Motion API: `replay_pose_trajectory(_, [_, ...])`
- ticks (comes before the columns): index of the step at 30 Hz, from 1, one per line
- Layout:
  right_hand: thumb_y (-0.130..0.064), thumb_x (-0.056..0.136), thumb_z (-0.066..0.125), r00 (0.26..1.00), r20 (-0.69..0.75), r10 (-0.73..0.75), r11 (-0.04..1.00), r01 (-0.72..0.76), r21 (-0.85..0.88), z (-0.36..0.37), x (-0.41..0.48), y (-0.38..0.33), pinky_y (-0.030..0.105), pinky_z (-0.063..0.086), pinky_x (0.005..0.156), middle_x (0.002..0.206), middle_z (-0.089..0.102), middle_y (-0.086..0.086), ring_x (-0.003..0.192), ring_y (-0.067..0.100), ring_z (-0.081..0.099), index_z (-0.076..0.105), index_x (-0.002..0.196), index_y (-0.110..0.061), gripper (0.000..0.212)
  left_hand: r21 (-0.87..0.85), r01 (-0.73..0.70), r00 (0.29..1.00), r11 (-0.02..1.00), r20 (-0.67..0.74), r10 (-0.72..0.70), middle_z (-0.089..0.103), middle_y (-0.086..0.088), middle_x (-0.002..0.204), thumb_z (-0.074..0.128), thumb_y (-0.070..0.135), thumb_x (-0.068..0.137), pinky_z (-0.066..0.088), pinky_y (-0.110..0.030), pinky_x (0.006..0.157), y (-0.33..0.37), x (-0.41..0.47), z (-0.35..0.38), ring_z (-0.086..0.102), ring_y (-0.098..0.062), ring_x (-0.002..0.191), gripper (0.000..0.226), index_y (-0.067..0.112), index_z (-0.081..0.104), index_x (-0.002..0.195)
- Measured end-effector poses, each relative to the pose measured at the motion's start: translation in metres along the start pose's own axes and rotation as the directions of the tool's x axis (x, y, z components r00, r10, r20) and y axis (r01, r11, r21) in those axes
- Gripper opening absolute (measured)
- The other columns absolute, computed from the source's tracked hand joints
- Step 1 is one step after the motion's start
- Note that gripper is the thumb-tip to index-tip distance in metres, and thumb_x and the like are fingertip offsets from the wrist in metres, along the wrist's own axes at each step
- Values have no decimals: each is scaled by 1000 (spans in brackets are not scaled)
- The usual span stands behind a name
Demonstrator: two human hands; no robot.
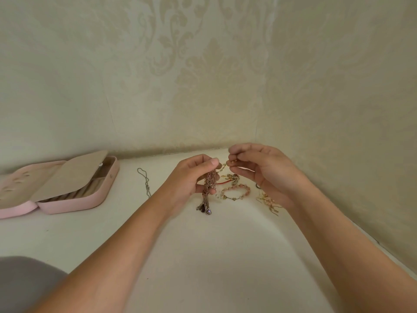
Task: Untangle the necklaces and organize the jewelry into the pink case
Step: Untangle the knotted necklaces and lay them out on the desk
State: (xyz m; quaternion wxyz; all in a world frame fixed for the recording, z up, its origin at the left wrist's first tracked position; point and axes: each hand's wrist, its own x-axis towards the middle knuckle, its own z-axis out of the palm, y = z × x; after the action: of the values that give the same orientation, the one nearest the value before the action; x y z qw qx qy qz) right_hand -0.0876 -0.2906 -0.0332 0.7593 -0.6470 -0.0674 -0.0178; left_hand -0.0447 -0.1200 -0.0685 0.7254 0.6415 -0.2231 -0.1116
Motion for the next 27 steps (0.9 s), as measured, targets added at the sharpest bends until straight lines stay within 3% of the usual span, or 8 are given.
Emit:
replay_pose_trajectory(3, [-5,91,59,999,50,-10,969,22,-245,-1,-5,-3,16,54,77,84,72,2,81,9,66,74,92,-12,17,-13,13,1000,1000,10,-13,52,-7,78,61,34,78,48,-24,53,-1,1,0,55,-14,70,40,-4,61,88])
replay_pose_trajectory(6, [-18,82,74,999,48,-3,815,31,-579,4,-10,-1,9,35,48,63,57,3,52,4,50,76,89,-19,7,47,9,999,999,36,-11,59,-3,76,58,39,82,48,-23,55,-4,2,-1,53,-14,65,32,10,61,69])
replay_pose_trajectory(9, [-20,82,75,1000,2,-30,764,24,-644,4,-7,1,8,26,40,48,47,-11,36,1,38,76,85,-17,4,98,7,1000,995,28,-10,62,-3,80,59,44,80,48,-23,58,-6,2,1,53,-14,67,34,16,63,62])
replay_pose_trajectory(12, [-22,83,73,992,-82,-100,740,19,-672,-2,-5,-1,9,30,43,45,47,-14,40,0,40,76,81,-19,5,72,28,999,997,-26,-26,63,-2,79,61,48,77,51,-27,64,-3,3,-1,57,-14,67,35,21,65,55])
replay_pose_trajectory(17, [-31,83,71,958,-250,-139,864,-6,-504,-20,-3,-11,25,48,74,90,73,-10,90,14,65,77,81,-27,8,61,58,997,996,-58,-55,65,-3,86,67,47,70,50,-32,86,-5,3,-8,63,-17,87,36,12,63,75])
replay_pose_trajectory(20, [-27,87,67,953,-275,-126,930,17,-368,-29,-2,-13,38,48,98,99,73,-13,96,10,62,77,78,-23,14,41,63,993,997,-101,-59,65,-2,87,65,38,80,45,-35,89,-7,4,-9,60,-16,88,25,16,60,70])
replay_pose_trajectory(25, [-20,94,59,939,-328,-101,980,38,-195,-37,1,-13,31,51,91,108,69,-4,95,14,57,72,77,-19,21,-197,29,980,980,-189,-67,51,1,60,52,20,95,45,-33,80,-2,8,-10,56,-15,66,32,13,46,64])
replay_pose_trajectory(27, [-18,96,55,948,-314,-58,997,37,-71,-37,2,-13,32,53,90,96,69,-4,95,17,60,69,80,-16,21,-315,30,974,949,-202,-98,42,3,50,51,20,96,43,-28,70,1,8,-10,49,-12,54,33,14,48,64])
